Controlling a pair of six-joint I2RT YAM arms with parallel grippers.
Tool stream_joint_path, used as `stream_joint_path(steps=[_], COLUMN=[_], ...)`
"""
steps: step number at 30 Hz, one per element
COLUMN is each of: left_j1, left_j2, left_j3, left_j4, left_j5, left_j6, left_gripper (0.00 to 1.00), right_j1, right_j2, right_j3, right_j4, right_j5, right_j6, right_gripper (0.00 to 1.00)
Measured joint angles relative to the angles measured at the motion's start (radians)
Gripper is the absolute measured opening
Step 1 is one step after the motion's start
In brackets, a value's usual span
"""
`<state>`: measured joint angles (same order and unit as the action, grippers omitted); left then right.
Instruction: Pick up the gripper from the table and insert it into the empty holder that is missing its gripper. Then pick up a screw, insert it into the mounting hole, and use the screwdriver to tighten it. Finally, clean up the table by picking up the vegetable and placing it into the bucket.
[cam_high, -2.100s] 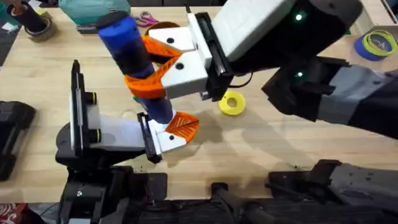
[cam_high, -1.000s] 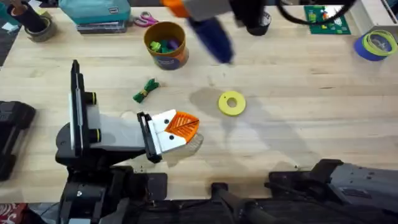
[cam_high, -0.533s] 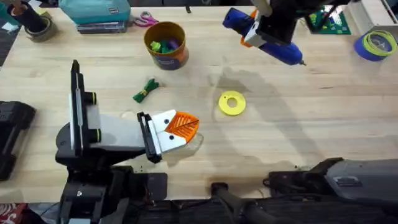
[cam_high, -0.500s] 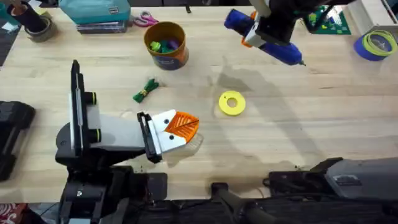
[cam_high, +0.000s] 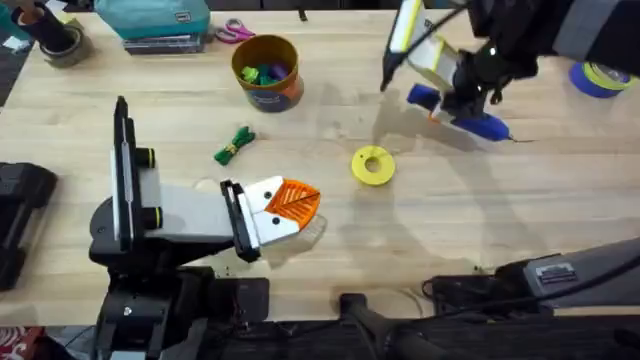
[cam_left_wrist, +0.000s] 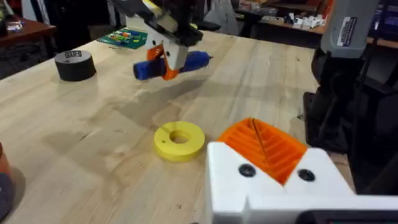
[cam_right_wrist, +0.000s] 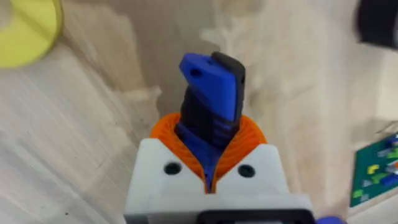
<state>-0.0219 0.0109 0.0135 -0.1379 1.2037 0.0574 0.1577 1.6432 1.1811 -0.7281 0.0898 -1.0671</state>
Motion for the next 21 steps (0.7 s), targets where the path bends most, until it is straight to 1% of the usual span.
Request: stream_joint_path(steps=[6,11,12,15,17,18,19,21], left_j1=[0.000,0.000,0.000,0.000,0.000,0.000,0.000,0.000], left_j2=[0.000,0.000,0.000,0.000,0.000,0.000,0.000,0.000], left_j3=[0.000,0.000,0.000,0.000,0.000,0.000,0.000,0.000], left_j4=[0.000,0.000,0.000,0.000,0.000,0.000,0.000,0.000], left_j5=[0.000,0.000,0.000,0.000,0.000,0.000,0.000,0.000], left_j6=[0.000,0.000,0.000,0.000,0.000,0.000,0.000,0.000], left_gripper=[0.004,0.004,0.004,0.004,0.004,0.004,0.004,0.004], right_j1=[-0.049,-0.054,-0.054,-0.053,-0.051,-0.051,-0.051,-0.051], right_j2=[0.000,0.034,0.044,0.052,0.043,0.037,0.031,0.019], right_j3=[-0.109,-0.137,-0.137,-0.137,-0.136,-0.136,-0.136,-0.137], right_j4=[0.084,0.125,0.127,0.147,0.164,0.166,0.162,0.151], right_j5=[0.000,0.000,0.000,0.008,0.015,0.017,0.018,0.018], right_j6=[-0.054,-0.068,-0.068,-0.073,-0.076,-0.079,-0.077,-0.060], right_gripper=[0.023,0.031,0.091,0.521,0.833,0.950,0.987,0.995])
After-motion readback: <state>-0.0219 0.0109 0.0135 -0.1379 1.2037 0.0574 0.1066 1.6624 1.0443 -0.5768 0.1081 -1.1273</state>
